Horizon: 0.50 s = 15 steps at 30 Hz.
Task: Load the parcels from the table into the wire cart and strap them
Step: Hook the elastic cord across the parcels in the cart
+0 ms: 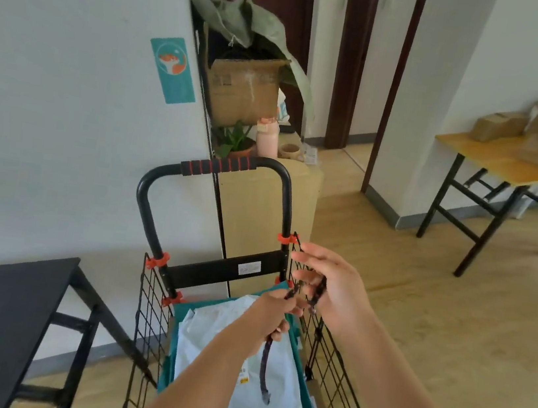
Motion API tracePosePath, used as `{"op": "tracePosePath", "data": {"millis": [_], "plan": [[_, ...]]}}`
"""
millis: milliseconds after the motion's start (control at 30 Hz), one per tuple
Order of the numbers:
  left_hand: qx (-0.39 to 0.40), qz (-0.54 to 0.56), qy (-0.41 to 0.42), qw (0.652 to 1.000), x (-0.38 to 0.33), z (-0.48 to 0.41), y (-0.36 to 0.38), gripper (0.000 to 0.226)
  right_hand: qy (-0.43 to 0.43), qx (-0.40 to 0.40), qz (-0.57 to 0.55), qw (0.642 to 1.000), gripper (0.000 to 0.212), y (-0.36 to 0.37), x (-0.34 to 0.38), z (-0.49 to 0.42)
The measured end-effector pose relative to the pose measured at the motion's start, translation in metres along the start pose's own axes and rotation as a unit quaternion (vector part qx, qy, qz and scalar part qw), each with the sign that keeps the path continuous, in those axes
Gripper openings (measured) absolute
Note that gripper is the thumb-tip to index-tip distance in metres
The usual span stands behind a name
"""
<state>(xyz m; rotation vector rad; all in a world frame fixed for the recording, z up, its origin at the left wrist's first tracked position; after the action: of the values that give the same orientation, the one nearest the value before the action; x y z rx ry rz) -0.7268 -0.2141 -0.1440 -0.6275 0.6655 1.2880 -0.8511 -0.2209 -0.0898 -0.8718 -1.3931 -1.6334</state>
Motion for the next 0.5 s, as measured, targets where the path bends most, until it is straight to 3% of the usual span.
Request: {"op": "tracePosePath", "data": {"millis": [100,233,300,400,467,500], "plan": [[-0.037,0.056,0.027,0.997,-0.002,-0.001,-0.005,0.022,-0.028,-0.011,0.012,0.999,0.023,0.01,0.001,0.008],[0.154,0.054,0.007,0.987,0.0,0.007,-0.005,0.023,-0.121,-0.018,0.212,0.97,0.032,0.015,0.006,0.014],[0.218,0.023,0.001,0.976,-0.002,0.01,-0.006,0.025,-0.167,-0.004,0.37,0.914,0.036,0.009,0.007,0.014],[0.228,-0.024,0.002,0.973,-0.007,0.012,-0.007,0.023,-0.182,0.04,0.579,0.794,0.036,-0.003,0.002,0.012],[0.24,-0.075,0.003,0.968,-0.014,0.009,-0.006,0.024,-0.175,0.045,0.673,0.717,0.033,-0.016,-0.002,0.01],[0.245,-0.105,0.002,0.964,-0.018,0.006,-0.005,0.025,-0.173,0.029,0.697,0.695,0.031,-0.024,0.0,0.009]]}}
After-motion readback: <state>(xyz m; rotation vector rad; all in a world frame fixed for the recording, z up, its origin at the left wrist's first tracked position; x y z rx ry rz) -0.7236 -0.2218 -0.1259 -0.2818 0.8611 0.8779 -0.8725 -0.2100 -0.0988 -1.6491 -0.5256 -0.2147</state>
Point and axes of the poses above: each hand's wrist, its own z-axis away from the middle knuckle, its own y-axis out of the palm, x = y × z, the point moved 1 cm from there along -z, towards the middle knuckle, and after that the axes turned 10 degrees about -y, right-handed, at the moved point
